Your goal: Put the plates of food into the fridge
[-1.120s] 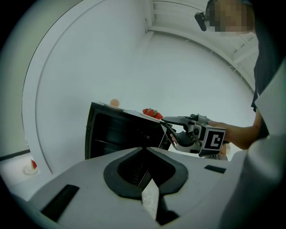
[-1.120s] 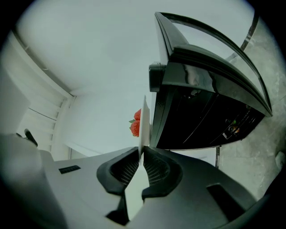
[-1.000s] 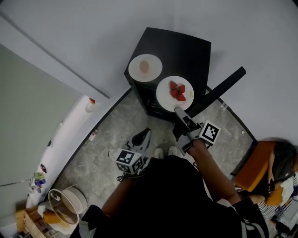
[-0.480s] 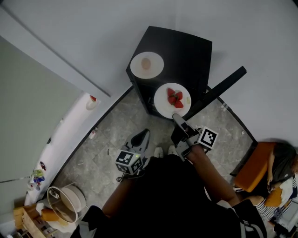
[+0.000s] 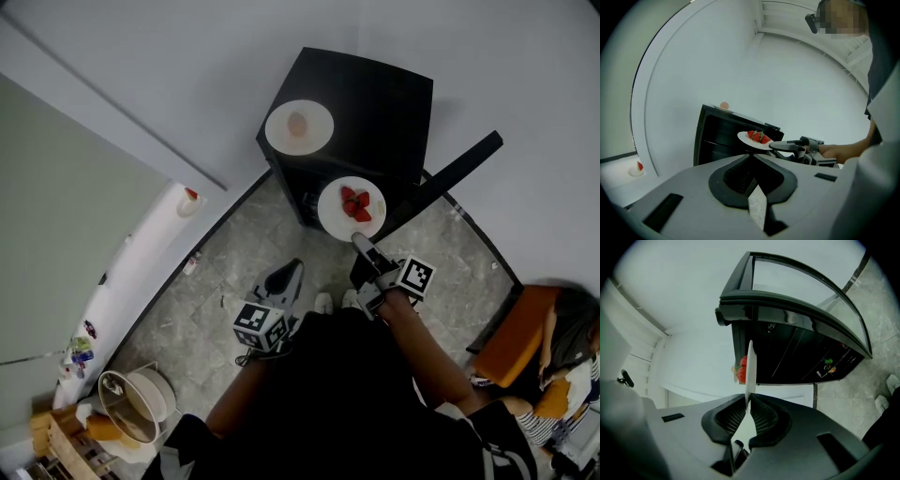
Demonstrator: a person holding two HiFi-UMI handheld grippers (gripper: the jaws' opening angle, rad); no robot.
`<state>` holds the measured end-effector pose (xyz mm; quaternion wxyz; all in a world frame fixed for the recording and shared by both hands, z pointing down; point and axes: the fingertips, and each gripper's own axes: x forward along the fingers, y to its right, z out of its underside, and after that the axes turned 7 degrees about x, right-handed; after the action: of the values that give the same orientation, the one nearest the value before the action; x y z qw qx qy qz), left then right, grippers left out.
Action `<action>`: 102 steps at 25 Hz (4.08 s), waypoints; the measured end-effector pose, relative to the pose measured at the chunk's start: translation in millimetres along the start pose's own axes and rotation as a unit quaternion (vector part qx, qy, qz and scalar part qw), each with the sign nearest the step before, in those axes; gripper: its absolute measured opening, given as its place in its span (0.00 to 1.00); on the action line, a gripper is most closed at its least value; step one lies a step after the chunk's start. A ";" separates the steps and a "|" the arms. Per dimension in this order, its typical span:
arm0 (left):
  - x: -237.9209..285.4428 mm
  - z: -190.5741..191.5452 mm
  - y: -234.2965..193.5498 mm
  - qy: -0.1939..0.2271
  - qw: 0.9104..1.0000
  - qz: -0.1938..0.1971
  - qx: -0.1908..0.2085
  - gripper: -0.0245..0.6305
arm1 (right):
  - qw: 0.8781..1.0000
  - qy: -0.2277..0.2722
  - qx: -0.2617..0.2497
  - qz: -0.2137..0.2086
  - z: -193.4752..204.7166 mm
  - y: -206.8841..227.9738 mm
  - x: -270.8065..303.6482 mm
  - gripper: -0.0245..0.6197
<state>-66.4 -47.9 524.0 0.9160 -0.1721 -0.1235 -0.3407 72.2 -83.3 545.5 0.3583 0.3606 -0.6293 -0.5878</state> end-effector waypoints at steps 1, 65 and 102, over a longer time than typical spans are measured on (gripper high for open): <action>-0.8 1.2 0.5 -0.001 1.000 -0.001 0.000 0.09 | 1.000 0.000 -0.001 0.002 -1.3 4.3 0.2 0.11; 17.3 12.9 -28.2 -0.035 0.999 -0.010 -0.012 0.09 | 0.954 0.271 0.122 0.031 -116.7 119.6 70.2 0.09; 12.0 14.5 -16.6 -0.048 0.999 -0.005 0.014 0.07 | 0.954 0.276 0.103 0.055 -120.1 119.9 52.2 0.21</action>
<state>-70.2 -60.8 545.2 0.9098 -0.1745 -0.1727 -0.3347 148.2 -180.9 672.8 0.5108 0.5083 -0.5822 -0.3766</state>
